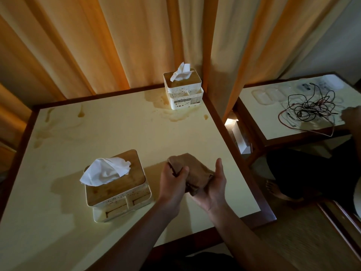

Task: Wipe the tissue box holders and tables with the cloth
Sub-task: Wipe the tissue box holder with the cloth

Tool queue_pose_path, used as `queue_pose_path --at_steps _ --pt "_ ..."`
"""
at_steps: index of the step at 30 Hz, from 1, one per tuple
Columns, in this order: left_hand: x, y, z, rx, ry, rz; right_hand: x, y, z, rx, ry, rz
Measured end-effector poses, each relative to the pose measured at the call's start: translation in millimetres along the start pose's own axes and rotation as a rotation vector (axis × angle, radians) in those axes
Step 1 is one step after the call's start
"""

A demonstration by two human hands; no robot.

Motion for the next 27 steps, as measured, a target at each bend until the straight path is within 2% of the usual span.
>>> queue_pose_path --at_steps 6,9,13,15,17,21,24,27 --pt "6.4 15.3 -1.3 -0.209 0.044 0.052 -0.9 -1.3 -0.4 0.033 -0.027 -0.048" --pt "16.8 24.7 -41.5 -0.528 -0.133 -0.022 -7.2 1.0 -2.6 0.021 -0.007 -0.049" --pt "15.6 49.6 -110.3 -0.786 -0.378 -0.18 -21.1 2.0 -1.0 0.021 0.014 -0.073" --pt "0.3 62.0 -128.7 -1.056 -0.369 -0.274 -27.9 2.8 -4.5 0.029 0.011 -0.096" --pt "-21.5 72.8 -130.2 -1.4 -0.239 -0.325 -33.4 0.4 -10.6 0.026 -0.001 -0.101" --pt "-51.6 80.5 -92.0 -1.918 0.018 -0.143 -43.2 -2.1 -21.9 0.009 -0.02 -0.132" --pt "-52.5 74.5 -79.8 -2.125 -0.062 -0.134 -48.7 0.6 -25.5 0.0 -0.027 -0.145" --pt "-55.1 71.1 -80.3 -2.147 -0.211 -0.079 -50.8 6.0 -24.3 -0.009 -0.022 -0.155"
Point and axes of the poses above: each hand's wrist, its own x-axis away from the middle knuckle, its own y-axis out of the back of the hand, z = x × y, the point moved 9 cm from there along -x, towards the middle knuckle, and after that the axes turned 12 degrees about y, right-handed, at the moved point
